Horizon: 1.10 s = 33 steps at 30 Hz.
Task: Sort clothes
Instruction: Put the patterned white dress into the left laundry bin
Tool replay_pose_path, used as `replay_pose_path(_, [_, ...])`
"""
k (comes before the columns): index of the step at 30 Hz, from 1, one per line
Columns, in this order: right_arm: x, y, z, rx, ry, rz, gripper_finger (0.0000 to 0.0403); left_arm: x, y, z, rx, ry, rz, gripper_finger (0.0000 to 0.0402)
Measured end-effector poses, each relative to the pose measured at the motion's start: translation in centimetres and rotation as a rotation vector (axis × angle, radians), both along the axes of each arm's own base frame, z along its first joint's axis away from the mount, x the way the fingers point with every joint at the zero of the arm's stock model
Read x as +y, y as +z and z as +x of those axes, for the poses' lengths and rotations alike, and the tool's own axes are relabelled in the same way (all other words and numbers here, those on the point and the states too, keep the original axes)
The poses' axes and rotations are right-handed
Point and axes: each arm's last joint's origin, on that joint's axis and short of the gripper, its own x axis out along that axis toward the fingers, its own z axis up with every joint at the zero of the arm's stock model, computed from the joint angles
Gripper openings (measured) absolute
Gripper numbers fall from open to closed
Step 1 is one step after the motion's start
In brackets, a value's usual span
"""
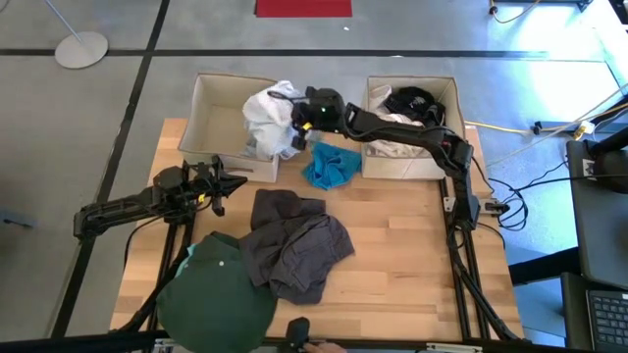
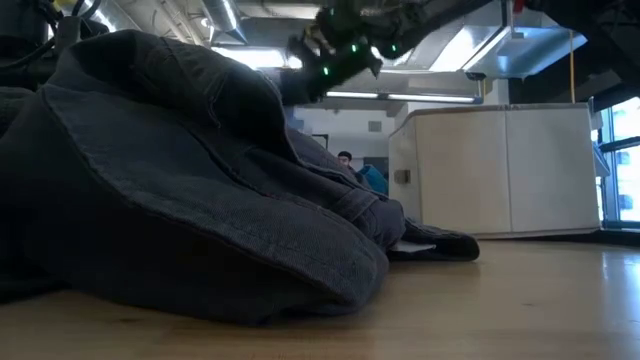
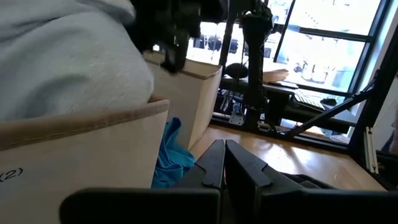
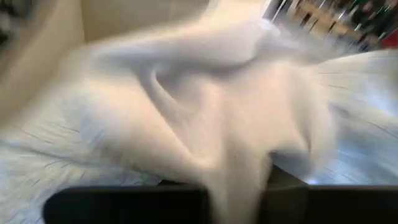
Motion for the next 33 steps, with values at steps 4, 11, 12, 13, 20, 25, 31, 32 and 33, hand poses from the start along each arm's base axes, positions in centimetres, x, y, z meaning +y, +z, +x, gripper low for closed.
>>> replay_pose_path(4, [0.3,3.4,0.7,-0.131,0.042,-0.056,0.0011,0.0,0.0,0.0,-0.005,0.000,0.000,0.0004])
replay_pose_path(11, [0.6,4.8,3.2,-0.450,0.164,-0.174,0.0018,0.0,0.1,0.0,-0.010,-0.001,-0.004,0.0004])
replay_pose_path(12, [0.6,4.5,3.8,-0.480,0.169,-0.186,0.0015,0.0,0.1,0.0,-0.010,-0.001,-0.005,0.0004])
replay_pose_path(13, [0.6,4.1,4.5,-0.484,0.176,-0.186,0.0012,0.0,0.1,0.0,-0.010,-0.001,-0.004,0.0004])
replay_pose_path(20, [0.3,1.5,8.7,-0.412,0.166,-0.098,0.0042,0.0,0.1,0.0,-0.014,-0.001,-0.004,0.0004])
replay_pose_path(25, [0.5,0.5,9.0,-0.258,0.142,-0.008,0.0115,0.0,0.1,0.0,-0.010,-0.001,-0.007,0.0004])
replay_pose_path(31, [0.9,1.3,8.1,-0.127,0.135,0.015,0.0221,0.0,0.0,0.0,-0.007,-0.002,-0.008,0.0004])
replay_pose_path(32, [1.0,1.8,7.8,-0.095,0.129,0.004,0.0236,0.0,0.0,0.0,-0.007,-0.001,-0.009,0.0004])
replay_pose_path(33, [1.3,2.5,7.2,-0.062,0.112,-0.006,0.0249,0.0,0.0,0.0,-0.007,-0.002,-0.009,0.0004])
